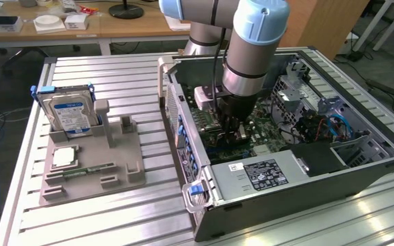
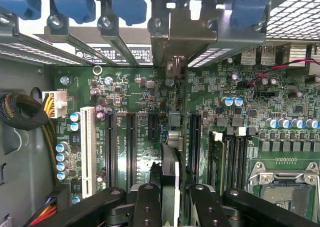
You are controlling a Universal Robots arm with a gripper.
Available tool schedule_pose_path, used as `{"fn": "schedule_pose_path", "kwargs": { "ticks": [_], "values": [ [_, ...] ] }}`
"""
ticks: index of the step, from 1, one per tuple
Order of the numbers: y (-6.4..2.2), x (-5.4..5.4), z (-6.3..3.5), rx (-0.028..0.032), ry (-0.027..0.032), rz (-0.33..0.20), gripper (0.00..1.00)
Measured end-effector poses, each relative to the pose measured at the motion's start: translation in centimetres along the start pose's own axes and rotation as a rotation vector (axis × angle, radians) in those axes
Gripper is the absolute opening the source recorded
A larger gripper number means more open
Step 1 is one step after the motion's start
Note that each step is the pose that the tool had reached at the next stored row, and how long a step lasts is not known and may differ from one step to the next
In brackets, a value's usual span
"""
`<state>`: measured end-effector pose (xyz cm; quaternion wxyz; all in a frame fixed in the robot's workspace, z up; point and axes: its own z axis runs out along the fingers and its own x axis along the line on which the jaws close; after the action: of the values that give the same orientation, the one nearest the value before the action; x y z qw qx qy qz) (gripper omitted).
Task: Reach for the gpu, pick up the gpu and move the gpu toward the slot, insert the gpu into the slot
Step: 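Insert the gpu into the slot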
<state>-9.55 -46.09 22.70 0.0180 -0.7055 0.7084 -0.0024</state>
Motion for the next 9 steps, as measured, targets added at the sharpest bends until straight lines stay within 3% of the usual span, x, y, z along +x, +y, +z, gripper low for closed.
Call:
{"fn": "schedule_pose_path", "kwargs": {
  "ticks": [9],
  "values": [
    [0.02, 0.00, 0.29, -0.0010, -0.0003, 0.000, 0.27]
  ]
}}
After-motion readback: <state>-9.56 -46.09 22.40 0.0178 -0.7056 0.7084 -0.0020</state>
